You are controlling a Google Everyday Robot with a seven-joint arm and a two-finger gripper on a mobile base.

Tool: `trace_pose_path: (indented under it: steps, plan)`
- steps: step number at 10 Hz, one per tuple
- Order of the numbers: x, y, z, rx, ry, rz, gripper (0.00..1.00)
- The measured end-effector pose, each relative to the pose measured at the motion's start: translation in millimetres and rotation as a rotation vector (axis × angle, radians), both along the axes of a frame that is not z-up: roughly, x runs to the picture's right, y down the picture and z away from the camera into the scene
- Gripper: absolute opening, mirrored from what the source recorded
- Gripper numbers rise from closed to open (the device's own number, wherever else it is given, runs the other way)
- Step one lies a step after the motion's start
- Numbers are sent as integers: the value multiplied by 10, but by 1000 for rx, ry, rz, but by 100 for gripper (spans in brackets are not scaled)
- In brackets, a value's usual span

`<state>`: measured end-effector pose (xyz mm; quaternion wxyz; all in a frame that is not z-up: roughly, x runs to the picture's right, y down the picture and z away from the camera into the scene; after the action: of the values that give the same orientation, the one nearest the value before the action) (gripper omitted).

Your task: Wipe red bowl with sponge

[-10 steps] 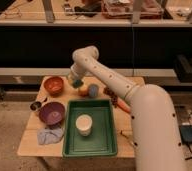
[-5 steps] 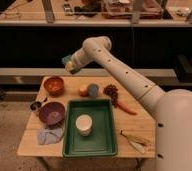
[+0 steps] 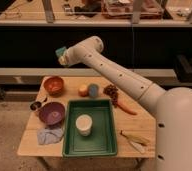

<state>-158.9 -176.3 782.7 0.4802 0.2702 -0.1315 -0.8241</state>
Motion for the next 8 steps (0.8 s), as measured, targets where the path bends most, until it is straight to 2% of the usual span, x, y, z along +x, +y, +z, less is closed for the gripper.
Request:
trace_pose_path:
  steps: [3, 5, 7, 8]
  plan:
    - [14, 1, 32, -9, 1, -11, 0]
    - [-145, -19, 222, -52, -29, -61, 0]
    - [-278, -31, 395, -88, -54, -82, 0]
    - [-313, 36, 461, -104, -60, -86, 0]
